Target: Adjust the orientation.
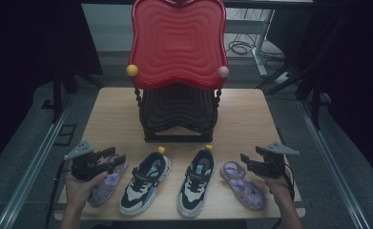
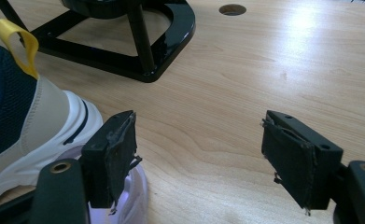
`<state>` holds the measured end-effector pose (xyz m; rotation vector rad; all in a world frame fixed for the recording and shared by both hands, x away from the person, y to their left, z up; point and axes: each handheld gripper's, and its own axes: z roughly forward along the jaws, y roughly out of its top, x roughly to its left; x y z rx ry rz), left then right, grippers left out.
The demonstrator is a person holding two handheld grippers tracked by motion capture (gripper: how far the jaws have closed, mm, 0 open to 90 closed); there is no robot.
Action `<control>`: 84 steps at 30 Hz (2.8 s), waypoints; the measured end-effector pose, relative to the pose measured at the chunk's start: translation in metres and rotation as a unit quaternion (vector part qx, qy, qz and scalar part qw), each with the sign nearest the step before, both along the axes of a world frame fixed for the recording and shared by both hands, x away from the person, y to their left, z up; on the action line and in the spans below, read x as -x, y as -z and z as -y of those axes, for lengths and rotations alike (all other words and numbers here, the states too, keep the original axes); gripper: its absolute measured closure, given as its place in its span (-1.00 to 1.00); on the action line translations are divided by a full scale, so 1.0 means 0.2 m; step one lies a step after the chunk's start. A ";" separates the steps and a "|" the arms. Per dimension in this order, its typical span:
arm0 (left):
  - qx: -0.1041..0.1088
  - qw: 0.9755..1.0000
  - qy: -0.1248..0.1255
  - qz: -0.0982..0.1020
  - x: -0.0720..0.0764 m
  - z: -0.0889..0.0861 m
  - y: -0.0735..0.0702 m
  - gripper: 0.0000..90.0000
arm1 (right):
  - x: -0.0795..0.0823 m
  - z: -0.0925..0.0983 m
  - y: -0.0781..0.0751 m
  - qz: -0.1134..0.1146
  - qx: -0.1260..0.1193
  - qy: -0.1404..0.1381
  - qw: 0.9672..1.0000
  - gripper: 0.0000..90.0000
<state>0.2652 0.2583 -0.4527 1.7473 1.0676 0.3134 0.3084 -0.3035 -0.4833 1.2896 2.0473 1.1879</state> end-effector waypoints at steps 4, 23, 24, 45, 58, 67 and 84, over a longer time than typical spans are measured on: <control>0.006 1.000 -0.007 -0.004 -0.02 0.00 -0.01 0.10 | 0.01 0.01 0.01 -0.003 0.000 0.003 1.000 -0.39; -0.062 0.996 0.027 -0.050 0.12 0.02 -0.02 0.34 | 0.03 0.06 0.00 -0.008 -0.016 0.025 1.000 -0.37; -0.062 0.996 0.027 -0.055 0.13 0.02 0.00 0.43 | 0.03 0.06 0.00 -0.010 -0.016 0.025 0.999 -0.37; -0.110 0.987 0.001 -0.120 0.30 0.02 0.24 1.00 | 0.03 0.05 0.02 -0.018 -0.011 0.025 0.999 -0.37; -0.122 0.981 -0.025 -0.150 0.38 -0.02 0.34 1.00 | 0.03 0.06 0.04 -0.022 -0.008 0.030 0.999 -0.36; -0.147 0.977 -0.041 -0.150 0.39 -0.04 0.34 1.00 | 0.03 0.04 0.04 -0.023 -0.005 0.027 0.999 -0.37; -0.168 0.972 -0.051 -0.154 0.39 -0.07 0.33 1.00 | 0.03 0.05 0.05 -0.025 -0.003 0.029 0.999 -0.37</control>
